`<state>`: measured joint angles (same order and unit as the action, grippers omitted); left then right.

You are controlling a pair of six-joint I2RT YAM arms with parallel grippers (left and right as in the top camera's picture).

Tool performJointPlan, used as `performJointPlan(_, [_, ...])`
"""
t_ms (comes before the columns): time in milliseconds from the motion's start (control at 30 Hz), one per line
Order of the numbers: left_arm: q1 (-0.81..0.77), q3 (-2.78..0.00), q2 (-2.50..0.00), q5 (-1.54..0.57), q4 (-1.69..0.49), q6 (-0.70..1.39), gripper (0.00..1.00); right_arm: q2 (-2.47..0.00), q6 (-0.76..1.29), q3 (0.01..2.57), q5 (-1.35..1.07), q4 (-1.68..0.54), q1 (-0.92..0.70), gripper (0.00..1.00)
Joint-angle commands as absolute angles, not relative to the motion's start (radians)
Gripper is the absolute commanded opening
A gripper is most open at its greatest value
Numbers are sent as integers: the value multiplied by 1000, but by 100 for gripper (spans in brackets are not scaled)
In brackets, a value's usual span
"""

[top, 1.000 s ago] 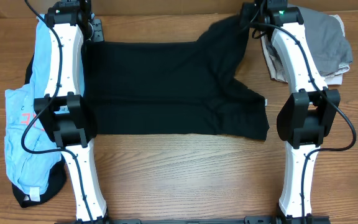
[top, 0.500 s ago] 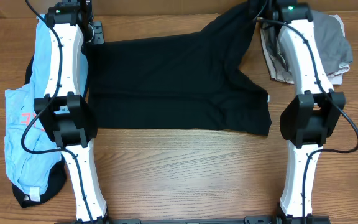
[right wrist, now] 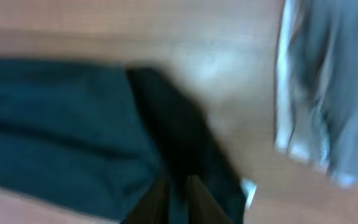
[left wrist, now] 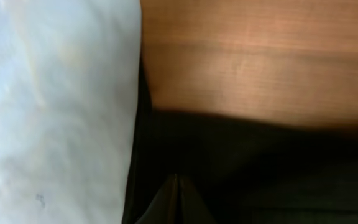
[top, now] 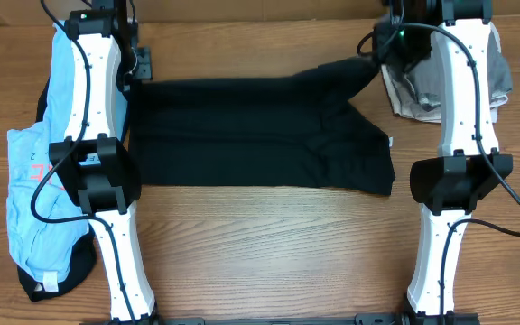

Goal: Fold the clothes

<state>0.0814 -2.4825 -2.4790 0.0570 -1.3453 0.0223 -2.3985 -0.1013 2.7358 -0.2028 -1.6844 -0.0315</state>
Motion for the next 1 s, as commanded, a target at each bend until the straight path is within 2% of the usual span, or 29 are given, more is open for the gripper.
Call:
performJointPlan(0, [94, -2505, -2484, 63, -1398, -4, 4, -2367, -72, 2762, -271, -1694, -19, 14])
performJointPlan(267, [96, -2505, -2484, 78, -1591, -4, 4, -2367, 1, 2761, -341, -1694, -19, 13])
performJointPlan(333, [96, -2505, -2484, 78, -1612, -4, 4, -2368, 1, 2761, -342, -1694, -19, 16])
performJointPlan(367, [96, -2505, -2484, 78, -1615, -4, 4, -2370, -3, 2761, -342, -1691, -20, 20])
performJointPlan(433, [96, -2505, -2484, 77, -1605, -4, 4, -2381, -75, 2753, -339, -1670, -40, 36])
performJointPlan(500, [96, -2505, -2484, 72, -1584, -4, 4, -2387, -147, 2728, -305, -1626, -64, 60])
performJointPlan(567, [95, -2505, -2484, 58, -1563, -4, 4, -2389, -158, 2683, -215, -1560, -89, 72])
performJointPlan(667, [94, -2505, -2484, 52, -1540, -4, 4, -2389, -158, 2607, -190, -1492, -107, 74])
performJointPlan(833, [94, -2505, -2484, 52, -1519, -4, 4, -2389, -191, 2462, -271, -1439, -113, 68])
performJointPlan(967, [94, -2505, -2484, 52, -1509, -4, 4, -2389, -238, 2354, -278, -1372, -128, 68])
